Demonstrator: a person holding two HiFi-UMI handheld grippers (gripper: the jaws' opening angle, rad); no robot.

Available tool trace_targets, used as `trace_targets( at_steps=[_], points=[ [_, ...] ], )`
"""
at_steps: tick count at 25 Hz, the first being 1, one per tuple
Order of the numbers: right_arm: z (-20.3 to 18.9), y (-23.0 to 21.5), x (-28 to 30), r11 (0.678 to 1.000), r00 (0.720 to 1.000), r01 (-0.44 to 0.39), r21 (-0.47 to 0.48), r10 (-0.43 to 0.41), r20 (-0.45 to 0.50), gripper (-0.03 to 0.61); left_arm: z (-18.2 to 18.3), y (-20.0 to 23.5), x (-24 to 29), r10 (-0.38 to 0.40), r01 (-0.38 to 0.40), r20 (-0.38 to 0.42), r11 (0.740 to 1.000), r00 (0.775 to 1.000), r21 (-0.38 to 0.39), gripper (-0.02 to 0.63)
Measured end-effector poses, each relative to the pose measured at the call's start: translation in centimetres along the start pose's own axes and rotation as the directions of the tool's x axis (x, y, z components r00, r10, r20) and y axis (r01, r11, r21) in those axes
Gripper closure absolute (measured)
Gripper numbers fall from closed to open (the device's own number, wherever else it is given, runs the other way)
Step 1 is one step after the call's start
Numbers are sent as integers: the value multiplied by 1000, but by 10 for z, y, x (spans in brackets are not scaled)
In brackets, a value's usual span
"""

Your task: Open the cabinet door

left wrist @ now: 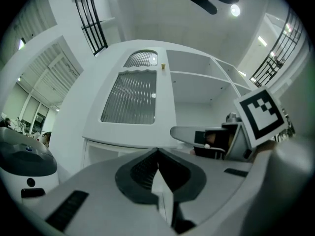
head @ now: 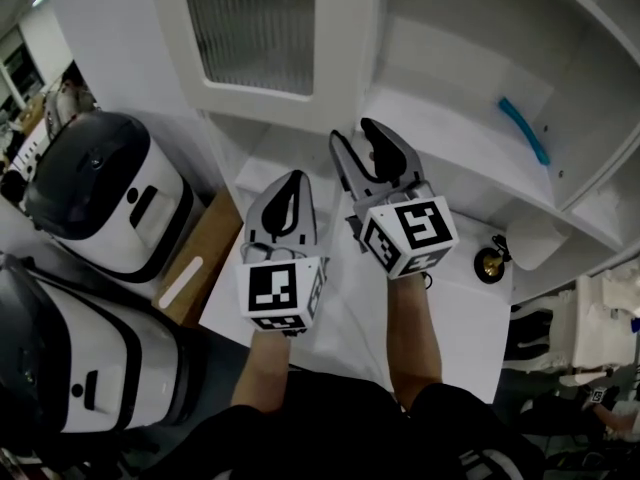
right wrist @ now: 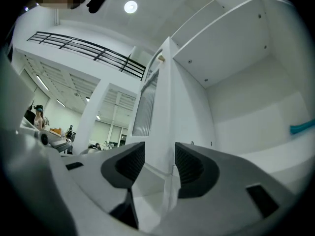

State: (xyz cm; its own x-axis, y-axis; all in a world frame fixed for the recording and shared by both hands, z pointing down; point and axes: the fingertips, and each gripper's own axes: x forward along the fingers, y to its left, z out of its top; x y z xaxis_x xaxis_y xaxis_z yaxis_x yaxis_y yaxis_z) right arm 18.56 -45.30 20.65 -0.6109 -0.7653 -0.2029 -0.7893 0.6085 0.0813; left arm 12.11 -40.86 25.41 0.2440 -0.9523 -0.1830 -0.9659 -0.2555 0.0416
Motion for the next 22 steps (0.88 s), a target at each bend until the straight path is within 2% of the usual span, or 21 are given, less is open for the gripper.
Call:
trace_targets(
  at_steps=[10, 12, 14, 22],
  points=[
    [2, 2, 11, 999, 999, 32, 23, -32, -2, 396, -3, 15, -1, 24, -24, 0, 1000, 1000, 2, 600],
    [3, 0, 9, 999, 1000, 29, 31, -29, 10, 417, -6, 15, -1, 21, -21, -8, 1000, 1000, -2, 600],
    [4, -3, 8, 999, 999, 24, 39, -25, 23, 471, -11, 14, 0, 11, -11, -16, 1000, 1000, -8, 600],
    [5, 11, 1, 996, 996, -71, 55, 67, 58, 485, -13, 4, -1, -29, 29, -9, 999, 1000, -31, 600]
  ],
)
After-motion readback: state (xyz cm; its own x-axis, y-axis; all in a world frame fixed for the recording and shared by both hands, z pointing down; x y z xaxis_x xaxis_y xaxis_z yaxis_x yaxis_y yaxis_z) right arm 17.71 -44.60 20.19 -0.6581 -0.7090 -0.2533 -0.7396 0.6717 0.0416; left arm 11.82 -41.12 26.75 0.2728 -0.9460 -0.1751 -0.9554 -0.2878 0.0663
